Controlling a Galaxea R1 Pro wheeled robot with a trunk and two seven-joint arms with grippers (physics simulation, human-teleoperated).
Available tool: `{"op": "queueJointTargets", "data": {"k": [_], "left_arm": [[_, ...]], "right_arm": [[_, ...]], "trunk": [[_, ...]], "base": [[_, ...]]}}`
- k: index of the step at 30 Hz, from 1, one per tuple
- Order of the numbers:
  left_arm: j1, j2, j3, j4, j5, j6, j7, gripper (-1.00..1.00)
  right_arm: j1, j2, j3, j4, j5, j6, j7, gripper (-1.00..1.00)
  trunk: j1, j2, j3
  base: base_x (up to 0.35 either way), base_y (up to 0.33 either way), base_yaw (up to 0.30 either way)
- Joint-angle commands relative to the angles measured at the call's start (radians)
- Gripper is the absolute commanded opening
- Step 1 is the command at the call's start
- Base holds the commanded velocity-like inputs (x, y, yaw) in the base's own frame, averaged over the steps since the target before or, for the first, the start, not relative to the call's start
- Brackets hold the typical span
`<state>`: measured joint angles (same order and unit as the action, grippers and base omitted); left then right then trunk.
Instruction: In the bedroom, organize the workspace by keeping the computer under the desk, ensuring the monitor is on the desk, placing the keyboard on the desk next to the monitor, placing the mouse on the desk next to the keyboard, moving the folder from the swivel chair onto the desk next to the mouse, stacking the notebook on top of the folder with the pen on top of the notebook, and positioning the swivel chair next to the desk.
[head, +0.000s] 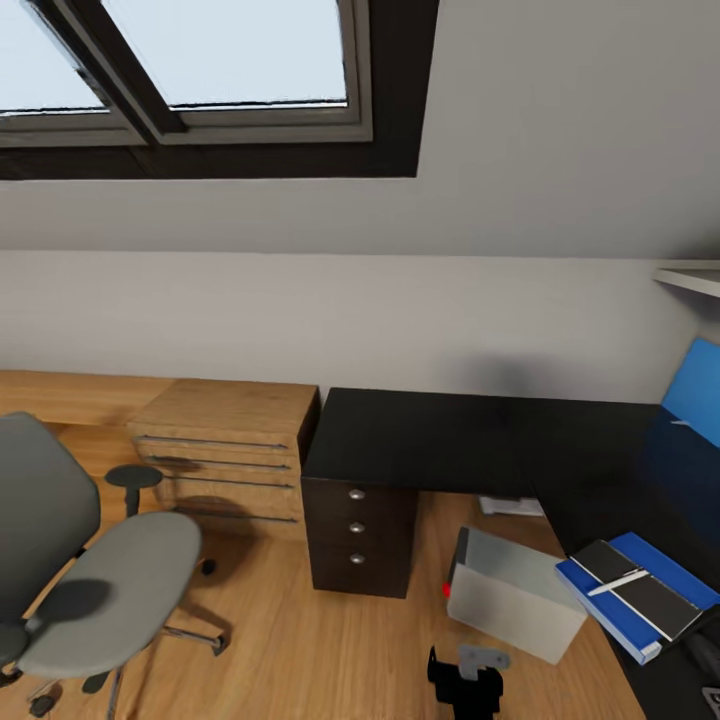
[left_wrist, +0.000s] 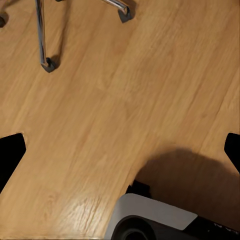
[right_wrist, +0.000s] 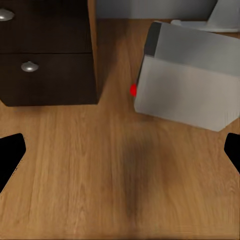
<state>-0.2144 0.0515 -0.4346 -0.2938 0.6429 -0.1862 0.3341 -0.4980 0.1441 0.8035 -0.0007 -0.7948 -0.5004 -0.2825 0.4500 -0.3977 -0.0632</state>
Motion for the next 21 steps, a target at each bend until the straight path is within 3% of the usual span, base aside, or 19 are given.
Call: {"op": "queueJointTargets", "data": {"k": [1,8,21], "left_arm": [[-0.001,0.001,-0.008,-0.001,0.009,-0.003,0.005,1.0],[-0.001,0.002,-0.006,-0.001,0.011,-0.003,0.006,1.0],[-0.001,0.001,-0.009,0.0,0.011,-0.002,0.009,1.0]], "right_arm": [[0.0,0.001,0.009,0.0,-0.004,-0.013,-0.006,1.0],[0.028,0.004,0.01,0.001,-0.003,-0.15,-0.006,1.0],[0.033,0.005,0.008,0.001,-0.006,-0.176,-0.008,1.0]], "trunk": [[0.0,-0.002,-0.001],[0.0,-0.002,0.005],[0.0,-0.002,0.013]], "base": [[-0.328,0.0,0.198],[-0.31,0.037,0.231],[-0.037,0.005,0.259]]}}
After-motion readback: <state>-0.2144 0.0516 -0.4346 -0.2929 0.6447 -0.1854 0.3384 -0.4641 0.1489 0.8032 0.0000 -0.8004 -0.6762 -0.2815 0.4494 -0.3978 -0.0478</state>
